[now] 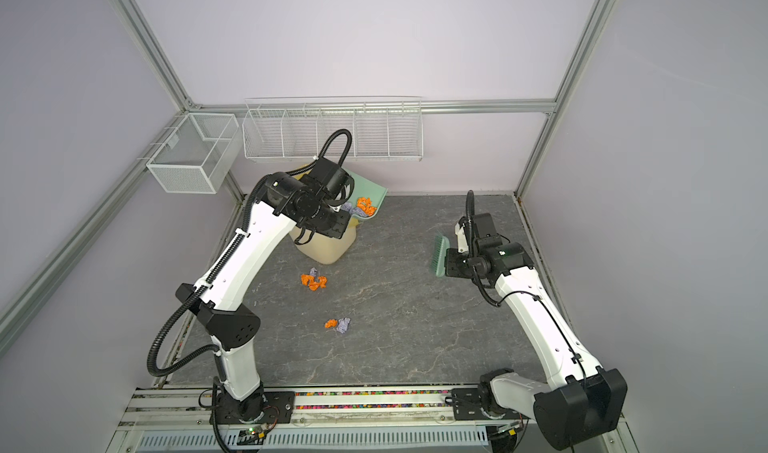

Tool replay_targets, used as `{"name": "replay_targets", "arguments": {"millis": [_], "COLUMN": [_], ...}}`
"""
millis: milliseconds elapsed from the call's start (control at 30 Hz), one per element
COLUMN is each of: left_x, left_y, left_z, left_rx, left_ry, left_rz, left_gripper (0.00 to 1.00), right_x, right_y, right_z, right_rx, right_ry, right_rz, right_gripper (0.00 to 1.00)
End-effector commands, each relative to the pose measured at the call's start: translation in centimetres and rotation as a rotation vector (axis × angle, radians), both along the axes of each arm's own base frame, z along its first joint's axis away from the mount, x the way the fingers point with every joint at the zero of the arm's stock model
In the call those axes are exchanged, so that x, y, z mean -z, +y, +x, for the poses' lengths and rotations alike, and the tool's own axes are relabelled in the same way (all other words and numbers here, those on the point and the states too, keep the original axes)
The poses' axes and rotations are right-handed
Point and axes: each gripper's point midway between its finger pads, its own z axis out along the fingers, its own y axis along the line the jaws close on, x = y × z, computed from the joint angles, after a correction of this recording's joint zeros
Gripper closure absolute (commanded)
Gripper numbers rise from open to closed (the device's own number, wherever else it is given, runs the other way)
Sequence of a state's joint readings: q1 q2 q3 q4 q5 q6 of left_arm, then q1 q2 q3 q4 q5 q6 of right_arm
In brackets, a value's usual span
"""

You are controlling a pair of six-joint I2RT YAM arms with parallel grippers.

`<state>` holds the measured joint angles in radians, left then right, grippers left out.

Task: Sweep away the paper scraps from the table
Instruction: 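Lift the filled dustpan toward the yellow bin with the left gripper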

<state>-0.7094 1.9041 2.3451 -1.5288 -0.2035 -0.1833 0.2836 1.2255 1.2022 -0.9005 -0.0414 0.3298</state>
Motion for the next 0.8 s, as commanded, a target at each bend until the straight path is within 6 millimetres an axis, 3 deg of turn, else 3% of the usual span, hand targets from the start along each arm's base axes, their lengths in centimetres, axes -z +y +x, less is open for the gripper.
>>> {"name": "replay_targets", "arguments": {"millis": [0,233,467,767], "left_x": [-0.9,-2.3,-4.6,-4.8], "left_y": [1.5,3.9,7.8,11.8], "left_z": [-0.4,0.3,1.6,2.6], "left_rx": [-0.015,-0.083,-0.184,-0.284], "left_ry": [-0.009,-0.059,-0.136,-0.19], "left_rz": [0.03,0.037,0.032,0.164], "left_gripper": [1.0,1.0,1.0,1.0], "right_x": [0.7,1.0,1.2,1.7], "right_y": [0.5,0.9,1.1,1.2], "right_z": [0.6,0.7,1.0,0.3], "right_rx": [-0.009,-0.016,-0.029,-0.037], "right_ry": [0.006,0.013,0.013,0.023], "right_rz": [0.021,0.037,0.038,0.052], "right_gripper": [0.93,0.93,0.93,0.93]}}
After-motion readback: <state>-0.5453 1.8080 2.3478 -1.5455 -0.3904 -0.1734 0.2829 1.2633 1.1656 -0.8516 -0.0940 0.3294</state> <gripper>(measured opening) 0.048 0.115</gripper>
